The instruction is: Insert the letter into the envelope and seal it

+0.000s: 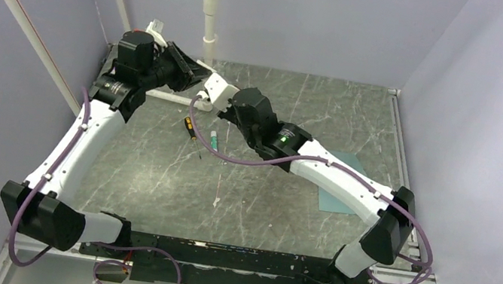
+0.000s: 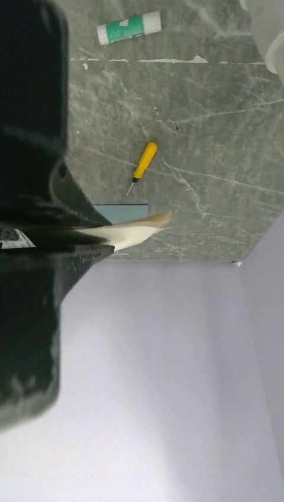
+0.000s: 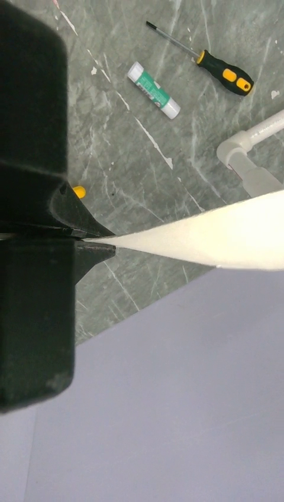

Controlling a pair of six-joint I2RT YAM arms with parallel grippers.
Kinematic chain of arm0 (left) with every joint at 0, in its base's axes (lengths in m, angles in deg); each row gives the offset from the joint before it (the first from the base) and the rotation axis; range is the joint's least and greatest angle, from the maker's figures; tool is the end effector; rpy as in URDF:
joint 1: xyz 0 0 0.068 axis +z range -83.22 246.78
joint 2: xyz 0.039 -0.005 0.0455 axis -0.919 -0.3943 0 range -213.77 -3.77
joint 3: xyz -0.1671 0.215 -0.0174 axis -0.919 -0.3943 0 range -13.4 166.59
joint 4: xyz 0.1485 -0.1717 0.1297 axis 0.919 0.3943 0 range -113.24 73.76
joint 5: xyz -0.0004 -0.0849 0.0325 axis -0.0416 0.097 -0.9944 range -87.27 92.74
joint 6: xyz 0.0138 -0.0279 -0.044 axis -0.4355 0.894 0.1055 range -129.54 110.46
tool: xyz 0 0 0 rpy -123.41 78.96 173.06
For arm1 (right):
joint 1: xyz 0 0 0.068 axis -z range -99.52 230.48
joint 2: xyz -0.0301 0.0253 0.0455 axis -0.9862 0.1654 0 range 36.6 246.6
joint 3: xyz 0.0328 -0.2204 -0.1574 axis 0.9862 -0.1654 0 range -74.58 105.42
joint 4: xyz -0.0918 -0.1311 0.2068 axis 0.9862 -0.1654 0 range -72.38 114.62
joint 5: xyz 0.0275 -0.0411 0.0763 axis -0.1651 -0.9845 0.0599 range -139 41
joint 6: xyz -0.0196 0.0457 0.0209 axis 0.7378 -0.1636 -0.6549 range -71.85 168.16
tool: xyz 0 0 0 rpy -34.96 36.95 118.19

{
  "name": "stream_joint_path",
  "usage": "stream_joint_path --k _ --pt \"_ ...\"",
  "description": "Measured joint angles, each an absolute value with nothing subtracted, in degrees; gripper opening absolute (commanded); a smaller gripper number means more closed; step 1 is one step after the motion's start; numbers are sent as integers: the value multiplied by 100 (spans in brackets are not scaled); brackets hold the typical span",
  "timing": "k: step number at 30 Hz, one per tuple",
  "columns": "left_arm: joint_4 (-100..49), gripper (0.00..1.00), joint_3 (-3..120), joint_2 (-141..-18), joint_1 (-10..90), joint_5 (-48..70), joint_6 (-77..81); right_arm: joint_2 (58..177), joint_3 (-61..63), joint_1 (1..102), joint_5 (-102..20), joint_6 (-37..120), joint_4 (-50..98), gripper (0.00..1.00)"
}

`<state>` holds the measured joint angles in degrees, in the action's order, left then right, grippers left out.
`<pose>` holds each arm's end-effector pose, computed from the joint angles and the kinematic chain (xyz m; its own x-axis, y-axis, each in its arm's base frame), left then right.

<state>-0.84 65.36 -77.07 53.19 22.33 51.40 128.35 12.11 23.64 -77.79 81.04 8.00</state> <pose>0.2743 -0.0786 0.4182 -0.6035 -0.7014 -0.3793 0.0114 0.4681 -0.8836 0.2196 0.3047 0.3767 0.0958 -0.7233 -0.6839 -0.5202 0.5493 -0.6539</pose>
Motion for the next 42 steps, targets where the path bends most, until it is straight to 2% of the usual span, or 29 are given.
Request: stream_joint_path --k 1,4,5,8,10,11,16,21,27,33,38,42 --pt "-39 4 6536 -7733 5319 2231 5114 12837 1211 2364 -7727 8091 782 0" --pt "112 2 6536 -7781 5319 2218 5071 12837 1218 2373 -7532 7997 695 0" --pt "149 2 6536 -7785 5319 2211 5049 12837 1220 2373 -7469 7960 653 7" --pt "167 3 6536 -7785 5319 2187 4918 12837 1242 2386 -7126 7765 426 55" --pt "169 2 6536 -7785 5319 2115 4797 12835 1266 2440 -6807 7590 273 71" --pt "165 2 6533 -7785 5319 2078 4716 12832 1279 2464 -6652 7466 190 74" --pt "38 2 6352 -7716 5321 1802 4065 12583 1244 2880 -5613 6827 -173 75" --pt "-28 2 5950 -7532 5321 1492 3272 11801 768 4043 -4905 5632 -158 75" --pt "-200 3 5674 -7278 5326 1435 2564 11785 440 5726 -4903 3914 -405 74" --pt "-439 3 5589 -7167 5326 1492 2330 12094 -795 7284 -5087 2559 -920 74" --pt "-498 3 5500 -7163 5326 1593 2303 12599 -1451 8021 -5456 2071 -1163 76" --pt "-500 3 5484 -7163 5326 1658 2303 12832 -1541 8042 -5782 1774 -1248 76"
